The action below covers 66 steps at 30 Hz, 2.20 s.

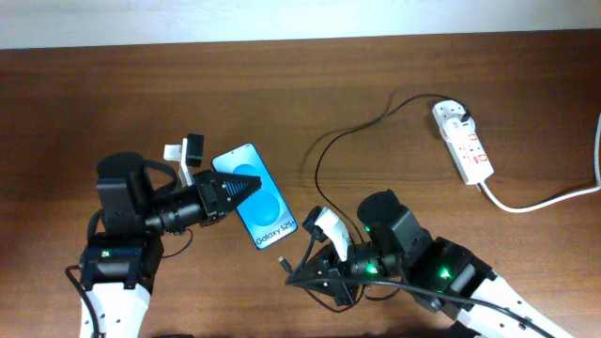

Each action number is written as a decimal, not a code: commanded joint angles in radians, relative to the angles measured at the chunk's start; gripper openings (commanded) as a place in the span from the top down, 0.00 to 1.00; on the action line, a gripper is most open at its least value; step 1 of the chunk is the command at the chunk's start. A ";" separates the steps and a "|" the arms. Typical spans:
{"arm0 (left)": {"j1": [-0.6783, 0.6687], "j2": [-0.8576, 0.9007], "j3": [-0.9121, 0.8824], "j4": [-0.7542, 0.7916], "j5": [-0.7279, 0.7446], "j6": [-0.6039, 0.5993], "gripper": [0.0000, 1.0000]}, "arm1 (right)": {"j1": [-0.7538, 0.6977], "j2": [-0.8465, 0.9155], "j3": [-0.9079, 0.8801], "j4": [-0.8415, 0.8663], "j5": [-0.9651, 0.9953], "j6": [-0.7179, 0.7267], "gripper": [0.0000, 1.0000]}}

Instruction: Plug charger to phone and switch on socket

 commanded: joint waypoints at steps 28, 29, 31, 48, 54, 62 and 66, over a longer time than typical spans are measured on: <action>0.005 -0.005 0.014 0.009 0.089 0.020 1.00 | -0.005 -0.051 0.019 0.126 0.056 0.043 0.96; 0.005 -0.005 0.014 0.009 0.089 0.020 1.00 | -0.005 -0.051 0.019 0.126 0.056 0.043 0.96; 0.005 -0.005 0.014 0.008 0.089 0.020 1.00 | -0.005 -0.051 0.019 0.139 0.056 0.043 0.96; 0.005 -0.005 0.014 0.009 0.089 0.020 1.00 | -0.005 -0.057 0.019 0.137 0.071 0.156 0.96; 0.005 -0.005 0.014 0.009 0.089 0.020 1.00 | -0.005 -0.156 0.019 0.108 0.098 0.177 0.96; 0.005 -0.005 0.014 0.009 0.079 0.020 1.00 | -0.004 -0.095 0.019 0.045 0.124 0.170 0.96; 0.005 -0.005 0.014 0.009 0.017 0.012 1.00 | -0.004 -0.161 0.019 -0.022 0.222 0.170 0.96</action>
